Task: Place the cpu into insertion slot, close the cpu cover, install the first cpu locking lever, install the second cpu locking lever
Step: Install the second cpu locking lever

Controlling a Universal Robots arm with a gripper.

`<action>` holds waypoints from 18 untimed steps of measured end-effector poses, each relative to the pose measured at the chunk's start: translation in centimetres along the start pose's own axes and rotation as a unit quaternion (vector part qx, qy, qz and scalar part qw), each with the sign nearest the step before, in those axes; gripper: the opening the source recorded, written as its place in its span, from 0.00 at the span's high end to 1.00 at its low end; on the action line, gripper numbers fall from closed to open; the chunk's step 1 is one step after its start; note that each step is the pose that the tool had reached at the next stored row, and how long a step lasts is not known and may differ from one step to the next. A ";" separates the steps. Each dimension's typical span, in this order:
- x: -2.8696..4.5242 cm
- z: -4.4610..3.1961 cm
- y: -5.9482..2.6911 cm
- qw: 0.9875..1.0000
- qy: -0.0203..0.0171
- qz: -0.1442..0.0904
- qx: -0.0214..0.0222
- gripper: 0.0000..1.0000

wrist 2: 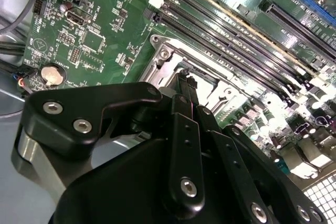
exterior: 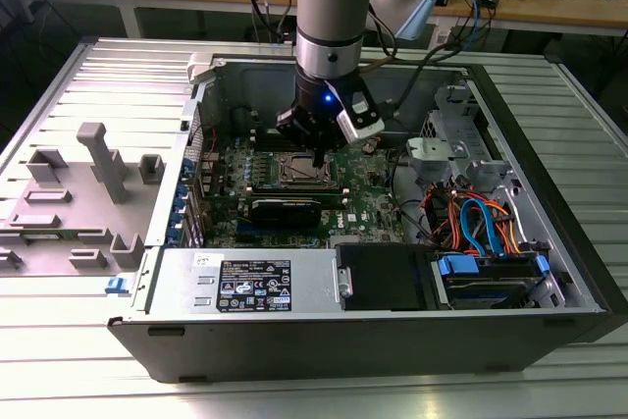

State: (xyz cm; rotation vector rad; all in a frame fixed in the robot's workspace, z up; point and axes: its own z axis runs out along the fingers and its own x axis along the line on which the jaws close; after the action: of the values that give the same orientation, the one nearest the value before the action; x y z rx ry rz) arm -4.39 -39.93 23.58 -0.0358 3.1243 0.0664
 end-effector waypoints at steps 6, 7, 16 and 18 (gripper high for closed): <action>0.01 -0.01 -0.48 1.000 0.000 0.000 0.002 0.89; 0.01 -0.02 -0.62 1.000 0.000 0.000 0.003 0.89; 0.02 -0.11 -0.76 1.000 0.000 0.000 0.003 0.89; 0.01 -0.26 -0.75 1.000 0.000 0.000 0.003 0.89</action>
State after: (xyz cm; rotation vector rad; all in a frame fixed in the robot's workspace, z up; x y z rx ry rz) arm -4.39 -40.69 23.80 -0.0359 3.1246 0.0575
